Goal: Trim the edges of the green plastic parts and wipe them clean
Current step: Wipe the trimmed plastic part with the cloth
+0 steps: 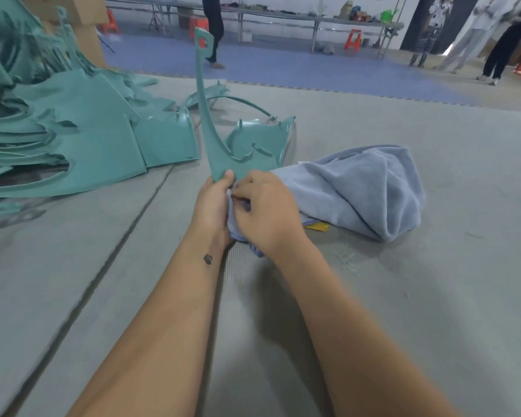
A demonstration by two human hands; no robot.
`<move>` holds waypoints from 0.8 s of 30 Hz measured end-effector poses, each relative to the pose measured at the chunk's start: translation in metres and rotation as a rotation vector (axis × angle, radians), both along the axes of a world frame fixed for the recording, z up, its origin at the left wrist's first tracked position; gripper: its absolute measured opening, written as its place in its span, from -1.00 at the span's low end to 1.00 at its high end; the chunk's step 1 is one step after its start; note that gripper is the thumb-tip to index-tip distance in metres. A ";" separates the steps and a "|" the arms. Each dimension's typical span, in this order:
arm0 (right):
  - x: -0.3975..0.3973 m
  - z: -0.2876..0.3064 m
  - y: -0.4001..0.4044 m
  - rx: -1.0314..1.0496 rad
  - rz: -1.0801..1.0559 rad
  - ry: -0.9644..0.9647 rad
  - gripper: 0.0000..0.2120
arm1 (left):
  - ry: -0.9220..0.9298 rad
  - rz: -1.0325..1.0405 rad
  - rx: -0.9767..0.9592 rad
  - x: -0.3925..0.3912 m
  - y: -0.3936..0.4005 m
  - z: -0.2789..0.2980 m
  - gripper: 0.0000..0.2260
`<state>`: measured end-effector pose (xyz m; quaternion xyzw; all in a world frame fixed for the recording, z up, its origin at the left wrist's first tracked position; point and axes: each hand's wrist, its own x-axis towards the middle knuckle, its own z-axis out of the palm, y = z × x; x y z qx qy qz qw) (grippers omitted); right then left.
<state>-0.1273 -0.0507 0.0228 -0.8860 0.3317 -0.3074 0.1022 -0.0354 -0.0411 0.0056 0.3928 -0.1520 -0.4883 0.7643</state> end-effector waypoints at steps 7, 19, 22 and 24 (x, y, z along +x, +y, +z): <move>0.001 -0.006 -0.017 0.060 -0.277 -0.009 -0.87 | -0.141 0.025 0.061 -0.005 0.000 -0.003 -0.83; 0.001 -0.015 0.009 -0.025 -0.167 0.018 -0.93 | -0.079 0.048 0.070 -0.001 0.003 -0.005 -0.72; -0.004 -0.016 -0.001 0.016 -0.269 -0.043 -0.88 | -0.069 0.083 0.063 -0.004 0.002 -0.003 -0.78; -0.010 -0.018 -0.012 0.008 -0.384 -0.016 -0.89 | -0.080 0.100 0.096 -0.005 0.001 -0.001 -0.75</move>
